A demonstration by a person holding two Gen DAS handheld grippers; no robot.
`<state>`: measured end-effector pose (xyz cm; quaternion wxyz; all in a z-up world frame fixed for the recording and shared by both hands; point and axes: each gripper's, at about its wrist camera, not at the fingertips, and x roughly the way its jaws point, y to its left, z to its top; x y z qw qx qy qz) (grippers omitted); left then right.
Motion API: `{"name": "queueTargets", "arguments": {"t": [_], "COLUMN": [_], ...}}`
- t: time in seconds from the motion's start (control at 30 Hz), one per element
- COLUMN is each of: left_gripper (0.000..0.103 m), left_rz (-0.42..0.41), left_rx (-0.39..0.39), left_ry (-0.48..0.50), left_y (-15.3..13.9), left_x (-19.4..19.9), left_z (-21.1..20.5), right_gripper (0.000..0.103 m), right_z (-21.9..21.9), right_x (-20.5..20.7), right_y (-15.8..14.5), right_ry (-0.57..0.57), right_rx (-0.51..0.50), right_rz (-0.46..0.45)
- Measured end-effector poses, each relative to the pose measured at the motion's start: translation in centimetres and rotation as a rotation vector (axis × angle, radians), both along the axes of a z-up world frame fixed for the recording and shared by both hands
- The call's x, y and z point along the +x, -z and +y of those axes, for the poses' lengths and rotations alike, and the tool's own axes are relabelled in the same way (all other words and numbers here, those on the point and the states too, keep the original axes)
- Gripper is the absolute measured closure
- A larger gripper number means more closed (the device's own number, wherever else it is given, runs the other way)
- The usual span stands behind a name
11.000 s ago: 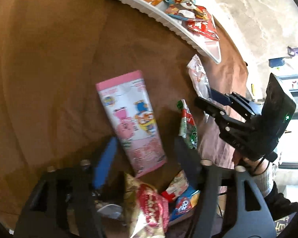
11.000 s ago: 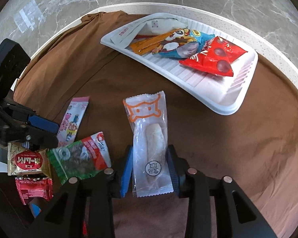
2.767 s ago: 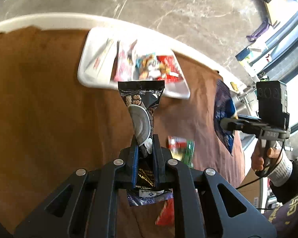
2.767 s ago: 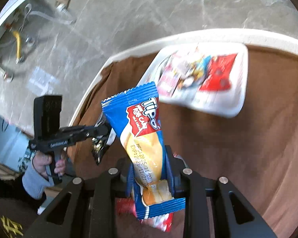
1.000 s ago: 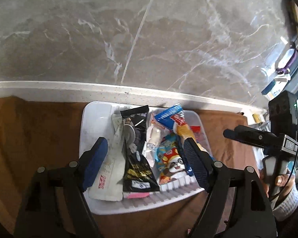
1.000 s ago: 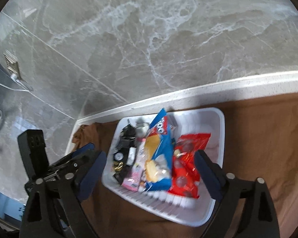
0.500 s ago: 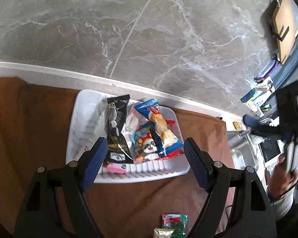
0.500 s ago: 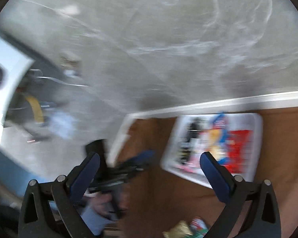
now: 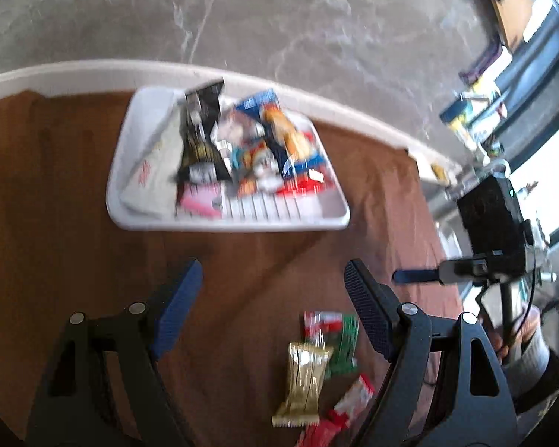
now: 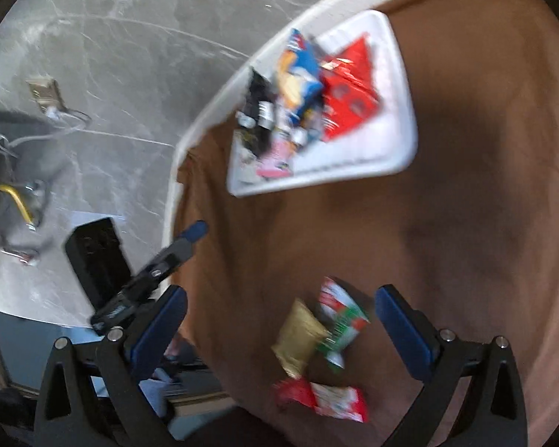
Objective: Organize snacks
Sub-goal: 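Grasp the gold packet with the left tool while the right tool grasps the green packet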
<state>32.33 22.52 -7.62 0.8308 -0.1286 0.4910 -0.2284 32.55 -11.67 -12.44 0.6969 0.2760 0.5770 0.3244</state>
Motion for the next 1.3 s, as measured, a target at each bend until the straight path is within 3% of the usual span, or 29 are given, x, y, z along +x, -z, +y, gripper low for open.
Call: {"name": "queueTargets", "arguments": {"t": [0.1,0.23,0.27,0.33,0.4,0.5,0.7,0.83,0.9,1.1,1.3], "left_gripper": [0.025,0.025,0.025,0.025,0.025,0.025,0.025,0.025,0.025,0.025,0.025], "left_rz": [0.02,0.035,0.034,0.03,0.027,0.031,0.041,0.046,0.06,0.093,0.099], "left_rx": [0.018,0.006,-0.007,-0.022,-0.042,-0.064,-0.045,0.033,0.066,0.138,0.191], "left_ry": [0.037,0.071,0.078,0.083,0.088,0.093,0.097,0.113,0.134,0.227,0.283], "left_y": [0.8,1.3,1.2,1.0,0.8,0.6,0.6,1.7,2.4,4.8,6.4], "left_x": [-1.7,-3.4,-3.7,-4.0,-4.0,-4.1,-4.5,-5.2,-5.6,-7.0,-7.8], "left_z": [-0.4,-0.6,-0.6,-0.6,-0.7,-0.8,-0.8,-1.2,-1.6,-3.8,-5.6], "right_gripper": [0.0,0.0,0.0,0.0,0.0,0.0,0.001,0.002,0.009,0.025,0.027], "right_z": [-1.0,-1.4,-1.4,-1.7,-1.5,-1.1,1.1,2.4,3.2,4.6,4.6], "right_x": [-1.1,-4.1,-4.9,-5.6,-5.0,-4.0,-5.7,-6.7,-7.0,-7.4,-6.9], "right_y": [-1.4,-7.4,-8.8,-9.3,-7.6,-4.1,-2.2,-0.1,1.0,3.7,5.0], "right_ry": [0.042,0.109,0.11,0.08,0.042,0.031,-0.046,-0.108,-0.124,-0.138,-0.106], "right_rx": [-0.07,-0.222,-0.225,-0.162,-0.112,-0.129,-0.336,-0.445,-0.48,-0.461,-0.406], "right_rz": [-0.074,-0.393,-0.47,-0.531,-0.455,-0.305,-0.333,-0.335,-0.323,-0.252,-0.197]}}
